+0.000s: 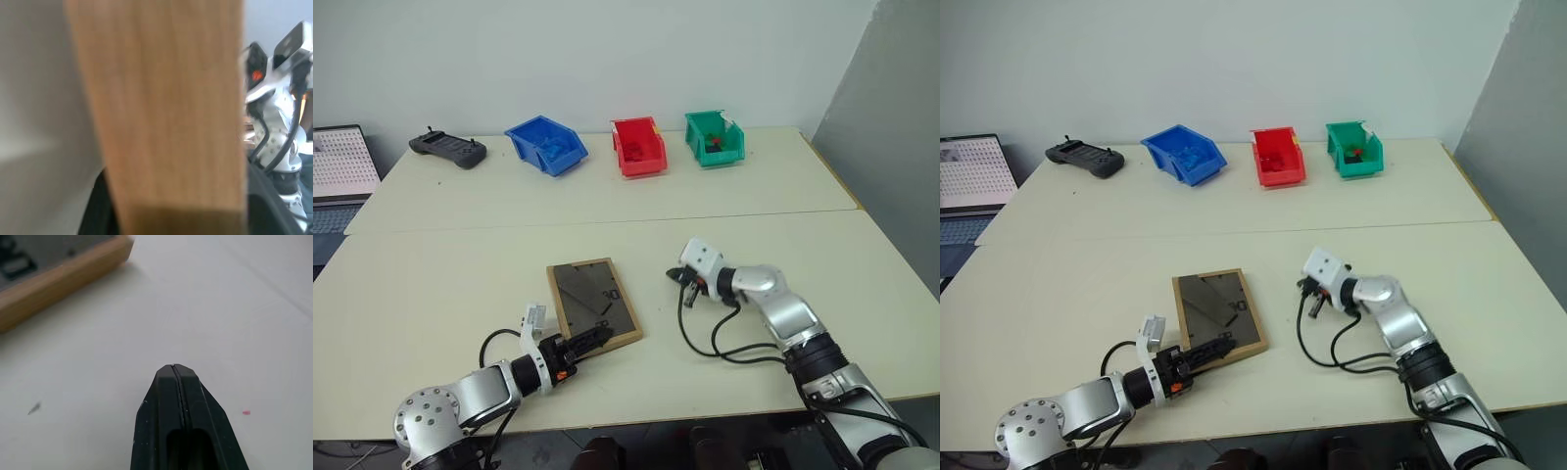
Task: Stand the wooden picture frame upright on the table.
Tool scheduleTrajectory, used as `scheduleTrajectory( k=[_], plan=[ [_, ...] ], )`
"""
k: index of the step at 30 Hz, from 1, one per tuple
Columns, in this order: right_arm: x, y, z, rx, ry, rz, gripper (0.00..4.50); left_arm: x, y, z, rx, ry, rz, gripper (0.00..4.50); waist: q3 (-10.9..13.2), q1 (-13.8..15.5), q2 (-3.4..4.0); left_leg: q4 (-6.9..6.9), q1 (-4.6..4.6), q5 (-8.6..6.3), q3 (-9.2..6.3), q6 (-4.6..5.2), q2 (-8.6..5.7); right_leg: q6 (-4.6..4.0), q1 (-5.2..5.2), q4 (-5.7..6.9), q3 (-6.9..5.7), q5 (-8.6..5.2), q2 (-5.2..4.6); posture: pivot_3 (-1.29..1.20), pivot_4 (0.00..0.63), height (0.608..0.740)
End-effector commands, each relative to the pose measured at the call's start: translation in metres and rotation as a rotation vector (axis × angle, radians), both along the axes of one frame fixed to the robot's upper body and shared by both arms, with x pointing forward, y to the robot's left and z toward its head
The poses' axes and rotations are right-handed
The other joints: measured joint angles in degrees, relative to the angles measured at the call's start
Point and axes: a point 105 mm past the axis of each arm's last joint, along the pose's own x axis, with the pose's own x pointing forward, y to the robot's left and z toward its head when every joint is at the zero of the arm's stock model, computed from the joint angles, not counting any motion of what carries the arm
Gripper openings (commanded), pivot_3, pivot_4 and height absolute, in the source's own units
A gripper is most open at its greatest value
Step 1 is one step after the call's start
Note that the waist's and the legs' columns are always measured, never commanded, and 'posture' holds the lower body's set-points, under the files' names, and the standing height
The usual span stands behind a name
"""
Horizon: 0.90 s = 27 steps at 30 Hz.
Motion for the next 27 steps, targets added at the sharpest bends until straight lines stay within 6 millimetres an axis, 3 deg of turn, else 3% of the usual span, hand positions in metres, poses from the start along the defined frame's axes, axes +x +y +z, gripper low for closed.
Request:
scheduleTrajectory(
  k=[1,3,7,11,15,19,22,27],
  plan=[
    [-0.004,0.014,0.058,0.173,-0.007,0.107,0.17,0.002,-0.002,0.016,0.133,-0.098,-0.097,1.33,0.0,0.0,-0.04,0.00,-0.01,-0.01,-0.03,-0.01,0.01,0.00,0.00,-0.02,-0.02,0.00,0.01,0.00,0.150,0.740],
    [-0.012,0.023,0.079,0.219,0.021,0.188,0.45,0.011,-0.005,0.034,0.104,-0.177,-0.131,1.33,0.1,0.1,-0.05,0.00,-0.05,-0.02,-0.08,-0.03,0.03,-0.01,0.00,-0.03,-0.05,0.00,0.04,0.00,0.150,0.740],
    [-0.027,0.042,0.114,0.304,0.081,0.328,1.53,0.030,-0.006,0.075,0.077,-0.366,-0.164,1.33,0.3,0.2,-0.06,0.02,-0.16,-0.02,-0.11,-0.02,-0.01,-0.02,-0.10,-0.07,-0.03,0.01,0.04,0.00,0.150,0.740],
    [-0.023,0.056,0.118,0.316,0.123,0.343,2.49,0.040,-0.007,0.103,0.103,-0.501,-0.194,1.33,0.3,0.2,-0.07,-0.01,-0.28,-0.03,-0.08,-0.03,-0.01,-0.03,-0.29,-0.07,0.00,0.01,0.03,0.00,0.150,0.740],
    [-0.022,0.068,0.122,0.324,0.138,0.378,3.48,0.035,-0.011,0.114,0.110,-0.558,-0.260,1.33,0.3,0.1,-0.06,-0.02,-0.33,-0.07,0.03,-0.01,-0.03,-0.03,-0.43,-0.05,0.16,0.02,0.03,0.00,0.150,0.740],
    [-0.021,0.082,0.128,0.326,0.103,0.403,4.27,0.036,-0.011,0.118,0.129,-0.585,-0.256,1.33,0.3,-0.2,-0.07,0.12,-1.05,-0.06,0.15,-0.01,-0.03,-0.05,-1.35,0.36,0.29,0.04,0.03,0.00,0.150,0.740],
    [-0.031,0.089,0.135,0.347,0.100,0.466,4.40,0.035,-0.011,0.118,0.128,-0.584,-0.259,1.33,0.3,-0.1,-0.07,0.12,-1.19,-0.05,0.13,-0.03,-0.01,-0.06,-1.49,0.37,0.25,0.04,0.03,0.00,0.150,0.740],
    [-0.069,0.092,0.147,0.396,0.152,0.647,4.40,0.035,-0.009,0.114,0.124,-0.562,-0.242,1.33,0.3,0.0,-0.07,0.13,-1.30,-0.05,0.14,-0.02,-0.04,-0.06,-1.58,0.35,0.27,0.04,0.01,0.00,0.150,0.740]
  ],
)
